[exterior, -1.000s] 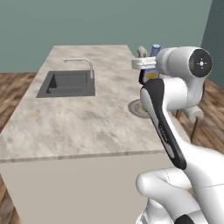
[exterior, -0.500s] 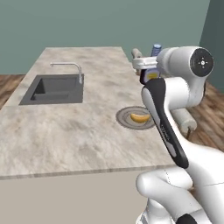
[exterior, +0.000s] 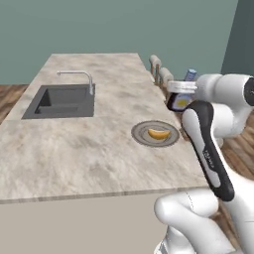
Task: Move the hot dog bun to the plate on the dining table and place the condiment next to that plate. Then navigate to the fridge and take the sausage and place it on the plate as well.
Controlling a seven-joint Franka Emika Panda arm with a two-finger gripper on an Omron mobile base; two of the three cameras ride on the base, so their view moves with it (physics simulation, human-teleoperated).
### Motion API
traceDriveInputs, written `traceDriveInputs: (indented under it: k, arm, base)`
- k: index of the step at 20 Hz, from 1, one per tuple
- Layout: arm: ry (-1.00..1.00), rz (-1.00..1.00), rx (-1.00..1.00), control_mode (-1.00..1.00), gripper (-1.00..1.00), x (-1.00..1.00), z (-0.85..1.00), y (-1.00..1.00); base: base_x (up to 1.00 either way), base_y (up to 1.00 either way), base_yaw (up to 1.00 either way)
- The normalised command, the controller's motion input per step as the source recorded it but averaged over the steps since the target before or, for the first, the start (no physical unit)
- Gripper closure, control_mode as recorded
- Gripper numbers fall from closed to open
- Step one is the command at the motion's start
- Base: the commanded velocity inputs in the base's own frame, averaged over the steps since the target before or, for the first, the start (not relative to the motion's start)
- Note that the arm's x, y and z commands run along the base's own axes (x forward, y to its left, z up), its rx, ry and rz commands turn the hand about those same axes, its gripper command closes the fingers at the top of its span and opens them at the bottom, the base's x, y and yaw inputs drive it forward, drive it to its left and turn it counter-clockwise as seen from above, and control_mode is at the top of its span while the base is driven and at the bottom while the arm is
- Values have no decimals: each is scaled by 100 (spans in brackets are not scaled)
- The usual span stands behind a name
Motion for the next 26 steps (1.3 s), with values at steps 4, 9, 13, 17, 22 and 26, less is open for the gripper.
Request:
traceDriveInputs:
  k: [4,9,13,17,22,26]
  arm:
    - [0,34,0,-100,100,47,-82,-51]
    - [0,19,-12,-100,100,53,-81,-12]
    - [0,16,-22,-100,100,15,-87,0]
    - [1,13,-21,-100,100,0,-83,-4]
    - [0,12,-8,-100,100,18,-87,-3]
    - [0,9,0,-100,100,48,-57,0]
  base:
    - [0,0,0]
    - [0,0,0]
    - [0,0,0]
    - [0,0,0]
    - [0,0,0]
    - [0,0,0]
